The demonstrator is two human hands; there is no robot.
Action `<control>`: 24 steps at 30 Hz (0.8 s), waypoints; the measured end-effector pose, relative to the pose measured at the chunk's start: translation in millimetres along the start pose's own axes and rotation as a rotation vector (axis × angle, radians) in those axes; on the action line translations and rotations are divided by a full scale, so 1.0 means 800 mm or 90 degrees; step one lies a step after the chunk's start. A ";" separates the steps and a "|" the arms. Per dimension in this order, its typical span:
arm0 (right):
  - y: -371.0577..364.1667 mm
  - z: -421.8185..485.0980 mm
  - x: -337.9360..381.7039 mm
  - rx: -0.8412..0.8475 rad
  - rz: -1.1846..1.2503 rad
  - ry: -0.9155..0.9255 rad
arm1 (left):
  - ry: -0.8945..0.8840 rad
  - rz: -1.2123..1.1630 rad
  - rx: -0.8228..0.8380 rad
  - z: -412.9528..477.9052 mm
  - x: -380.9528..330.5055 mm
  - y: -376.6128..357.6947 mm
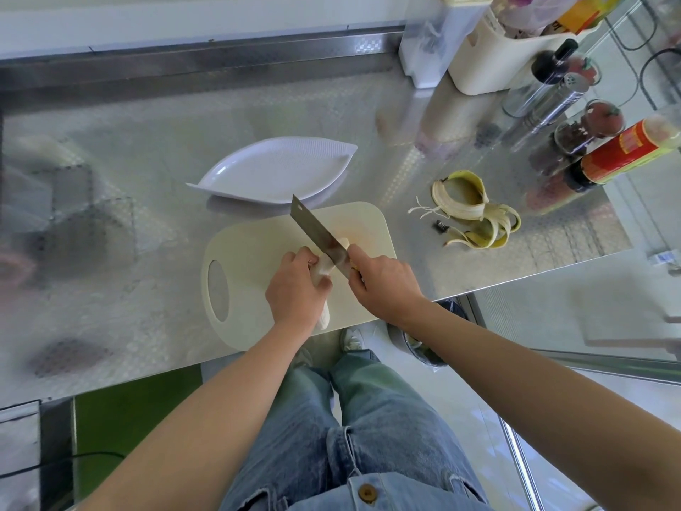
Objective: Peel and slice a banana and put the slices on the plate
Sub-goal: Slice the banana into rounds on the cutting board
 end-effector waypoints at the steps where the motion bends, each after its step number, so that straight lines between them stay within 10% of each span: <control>1: -0.003 0.001 -0.001 0.002 0.006 -0.001 | 0.000 0.001 0.002 0.000 0.000 0.000; 24: 0.015 0.004 -0.002 -0.037 0.019 0.010 | -0.010 0.006 -0.011 0.000 0.000 0.000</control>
Point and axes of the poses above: each hand's wrist, its own z-axis towards the middle knuckle, its own y-axis out of the back of the hand, x = y × z, the point moved 6 cm from there along z, towards the middle knuckle, and after that the axes turned 9 degrees about y, right-handed, at the moved point
